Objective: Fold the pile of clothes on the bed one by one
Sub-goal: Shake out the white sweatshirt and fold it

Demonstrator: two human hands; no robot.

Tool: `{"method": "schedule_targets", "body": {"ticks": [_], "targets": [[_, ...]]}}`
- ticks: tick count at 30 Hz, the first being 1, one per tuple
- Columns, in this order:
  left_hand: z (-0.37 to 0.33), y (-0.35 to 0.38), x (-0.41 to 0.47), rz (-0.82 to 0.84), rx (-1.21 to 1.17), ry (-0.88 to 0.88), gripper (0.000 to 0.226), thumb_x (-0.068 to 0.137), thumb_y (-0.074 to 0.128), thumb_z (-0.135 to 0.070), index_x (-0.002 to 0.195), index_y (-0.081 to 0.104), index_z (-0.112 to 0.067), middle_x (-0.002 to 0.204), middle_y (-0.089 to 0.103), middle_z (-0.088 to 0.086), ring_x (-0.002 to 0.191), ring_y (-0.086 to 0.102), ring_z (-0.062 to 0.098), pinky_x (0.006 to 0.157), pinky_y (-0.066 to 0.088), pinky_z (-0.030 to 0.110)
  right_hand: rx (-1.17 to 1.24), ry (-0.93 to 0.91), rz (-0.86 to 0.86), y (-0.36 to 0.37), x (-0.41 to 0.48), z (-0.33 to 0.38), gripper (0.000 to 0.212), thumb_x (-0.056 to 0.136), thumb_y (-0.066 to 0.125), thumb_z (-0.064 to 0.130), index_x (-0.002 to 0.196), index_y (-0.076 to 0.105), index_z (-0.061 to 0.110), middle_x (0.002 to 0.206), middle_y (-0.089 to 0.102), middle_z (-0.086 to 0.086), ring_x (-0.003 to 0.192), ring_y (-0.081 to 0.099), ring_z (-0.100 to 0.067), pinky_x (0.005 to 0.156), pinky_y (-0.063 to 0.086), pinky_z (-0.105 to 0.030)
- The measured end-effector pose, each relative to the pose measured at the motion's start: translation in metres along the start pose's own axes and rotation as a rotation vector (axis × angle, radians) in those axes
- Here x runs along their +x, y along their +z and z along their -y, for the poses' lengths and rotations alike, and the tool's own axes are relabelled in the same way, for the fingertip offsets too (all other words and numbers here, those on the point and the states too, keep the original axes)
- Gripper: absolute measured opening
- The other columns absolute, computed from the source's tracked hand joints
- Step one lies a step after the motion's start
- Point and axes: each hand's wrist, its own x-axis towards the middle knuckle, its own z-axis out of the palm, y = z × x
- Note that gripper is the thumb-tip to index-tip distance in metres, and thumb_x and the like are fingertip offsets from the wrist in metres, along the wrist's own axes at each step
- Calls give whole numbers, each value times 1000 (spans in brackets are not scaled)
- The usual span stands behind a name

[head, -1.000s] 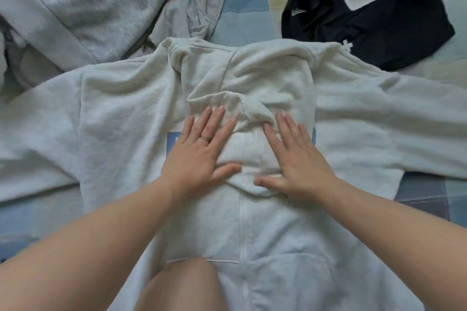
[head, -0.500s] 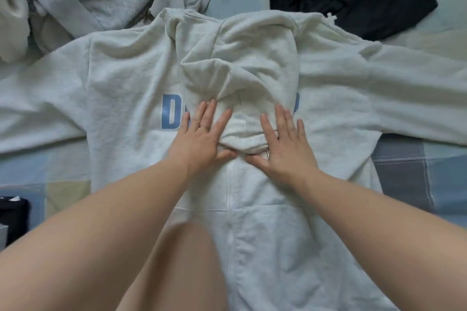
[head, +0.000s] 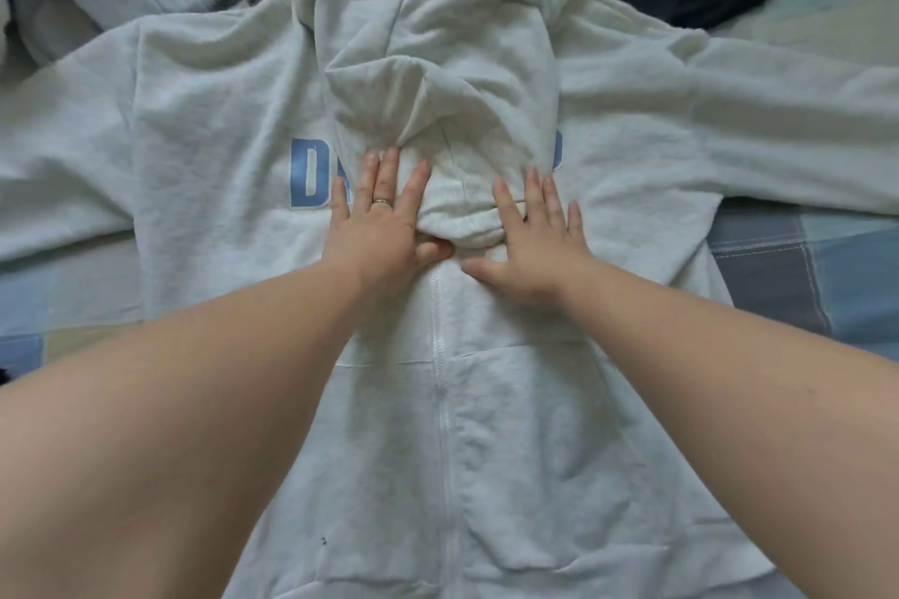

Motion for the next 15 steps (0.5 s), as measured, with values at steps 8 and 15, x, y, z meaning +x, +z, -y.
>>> {"method": "schedule_targets", "body": {"ticks": [8,15], "targets": [[-15,6,-138,396,2,-1,81,99,47,-55,161,1,-30,169,-14,4,156,-8,23,124,6,54,193,103,367,-10,-139,-8,87,93,57,59,160,5,37,168,13,-1,154,14,-21,123,18,-48],[-136,-72,-158,329,-178,162,65,101,48,-46,158,22,-28,165,25,0,152,18,20,120,28,41,394,249,97,-108,-251,-80,76,97,55,50,160,14,39,164,27,2,149,30,-22,118,31,-42]]}}
